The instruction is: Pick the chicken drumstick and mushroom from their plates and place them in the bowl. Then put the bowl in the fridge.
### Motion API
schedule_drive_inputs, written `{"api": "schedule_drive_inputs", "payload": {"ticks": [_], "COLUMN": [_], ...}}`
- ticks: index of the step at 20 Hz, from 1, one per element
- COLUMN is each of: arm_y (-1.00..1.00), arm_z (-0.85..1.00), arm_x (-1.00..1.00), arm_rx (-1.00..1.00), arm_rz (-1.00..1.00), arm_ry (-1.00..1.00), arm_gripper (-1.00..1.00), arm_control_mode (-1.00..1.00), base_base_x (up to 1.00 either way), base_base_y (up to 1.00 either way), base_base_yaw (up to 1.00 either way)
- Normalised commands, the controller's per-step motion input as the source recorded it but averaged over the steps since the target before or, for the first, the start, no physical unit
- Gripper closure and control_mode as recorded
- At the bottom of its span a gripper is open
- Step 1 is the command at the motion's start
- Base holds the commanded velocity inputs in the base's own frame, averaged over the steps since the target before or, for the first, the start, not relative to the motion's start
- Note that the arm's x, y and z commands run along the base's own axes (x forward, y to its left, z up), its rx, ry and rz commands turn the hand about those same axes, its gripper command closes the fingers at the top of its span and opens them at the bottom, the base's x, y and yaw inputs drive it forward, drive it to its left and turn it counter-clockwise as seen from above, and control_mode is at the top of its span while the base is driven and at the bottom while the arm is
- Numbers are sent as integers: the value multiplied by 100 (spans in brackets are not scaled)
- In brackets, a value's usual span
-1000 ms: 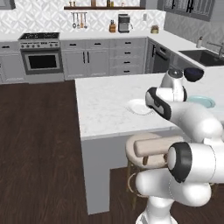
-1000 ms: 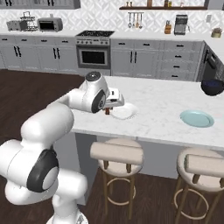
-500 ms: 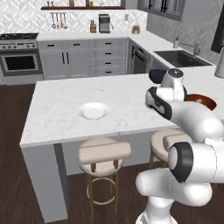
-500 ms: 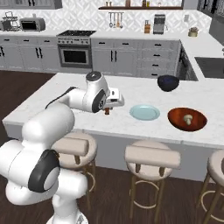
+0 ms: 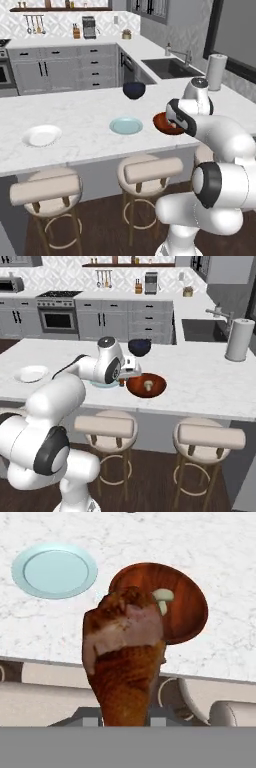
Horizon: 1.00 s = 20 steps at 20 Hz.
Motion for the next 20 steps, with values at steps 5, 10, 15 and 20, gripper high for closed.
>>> {"api": "schedule_drive_inputs", "payload": {"ticks": [5,10,15,20], "arm_y": [0,0,29,33], "arm_z": [0,0,-1,-20], "arm_x": [0,0,4,-24], "arm_rx": [0,0,0,0], "arm_rz": [0,0,9,12], "arm_ry": [0,0,2,17], "arm_gripper": [100,100,100,100], "arm_control_mode": [100,100,-100,-100], "base_base_x": [84,88,11,0], "base_base_y": [-65,5,7,0], "base_base_yaw": [-13,0,0,0]}}
